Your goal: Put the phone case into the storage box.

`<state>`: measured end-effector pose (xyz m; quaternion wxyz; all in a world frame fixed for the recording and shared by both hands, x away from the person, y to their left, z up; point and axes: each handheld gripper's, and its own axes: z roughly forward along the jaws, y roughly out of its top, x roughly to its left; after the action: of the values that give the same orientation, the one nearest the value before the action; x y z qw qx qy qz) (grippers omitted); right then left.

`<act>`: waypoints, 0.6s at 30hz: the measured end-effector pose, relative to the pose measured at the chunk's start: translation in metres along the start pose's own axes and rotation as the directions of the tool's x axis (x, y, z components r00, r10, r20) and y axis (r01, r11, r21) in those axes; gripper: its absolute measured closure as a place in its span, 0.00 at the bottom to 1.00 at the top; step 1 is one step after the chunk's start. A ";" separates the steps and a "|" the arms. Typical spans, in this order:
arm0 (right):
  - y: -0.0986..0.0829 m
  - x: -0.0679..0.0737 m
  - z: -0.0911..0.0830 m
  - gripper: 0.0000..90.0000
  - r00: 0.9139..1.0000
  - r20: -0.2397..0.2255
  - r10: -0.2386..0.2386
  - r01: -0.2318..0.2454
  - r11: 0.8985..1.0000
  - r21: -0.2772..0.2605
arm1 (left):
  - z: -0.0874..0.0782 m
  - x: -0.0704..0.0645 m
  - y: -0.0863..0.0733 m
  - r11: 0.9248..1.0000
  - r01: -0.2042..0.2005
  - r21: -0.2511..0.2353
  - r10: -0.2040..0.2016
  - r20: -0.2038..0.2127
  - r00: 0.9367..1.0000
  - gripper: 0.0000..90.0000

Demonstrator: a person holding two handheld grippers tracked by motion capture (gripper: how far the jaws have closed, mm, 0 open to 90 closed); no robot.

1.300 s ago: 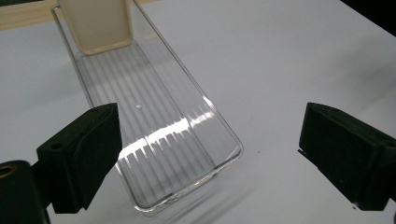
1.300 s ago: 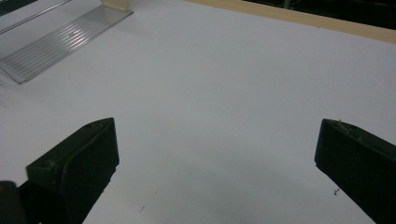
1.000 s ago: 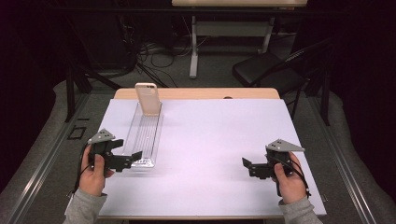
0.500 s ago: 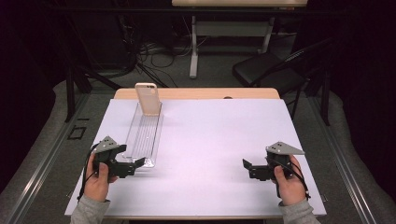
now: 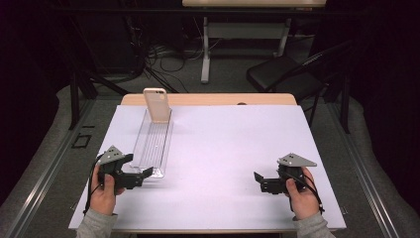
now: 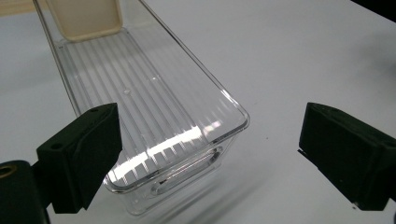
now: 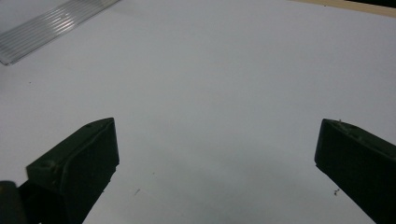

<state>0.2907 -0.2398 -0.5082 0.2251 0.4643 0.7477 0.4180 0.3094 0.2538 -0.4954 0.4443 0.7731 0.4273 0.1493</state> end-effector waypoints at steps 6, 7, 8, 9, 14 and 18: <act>-0.004 0.001 0.004 0.00 1.000 -0.001 0.000 0.000 1.000 0.001 | 0.003 0.003 -0.003 1.000 0.007 -0.002 -0.007 -0.004 1.000 0.07; -0.005 0.001 0.005 0.00 1.000 -0.002 0.000 0.000 1.000 0.000 | 0.004 0.003 -0.003 1.000 0.009 0.001 -0.009 -0.006 1.000 0.07; -0.005 0.001 0.006 0.00 1.000 -0.001 -0.006 0.006 1.000 -0.003 | 0.004 0.003 -0.004 1.000 0.005 0.005 -0.005 -0.007 1.000 0.07; -0.006 0.002 0.006 0.00 1.000 0.000 0.001 -0.001 1.000 0.000 | 0.005 0.003 -0.004 1.000 0.004 0.005 -0.004 -0.010 1.000 0.07; -0.010 0.003 0.010 0.00 1.000 -0.003 -0.010 0.010 1.000 0.004 | 0.007 0.003 -0.006 1.000 0.006 0.003 -0.006 -0.014 1.000 0.07; -0.011 0.003 0.011 0.00 1.000 -0.002 -0.007 0.007 1.000 0.007 | 0.007 0.002 -0.006 1.000 0.001 -0.001 -0.001 -0.019 1.000 0.07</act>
<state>0.2915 -0.2349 -0.5236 0.2241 0.4622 0.7509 0.4151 0.3121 0.2529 -0.5049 0.4405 0.7714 0.4317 0.1564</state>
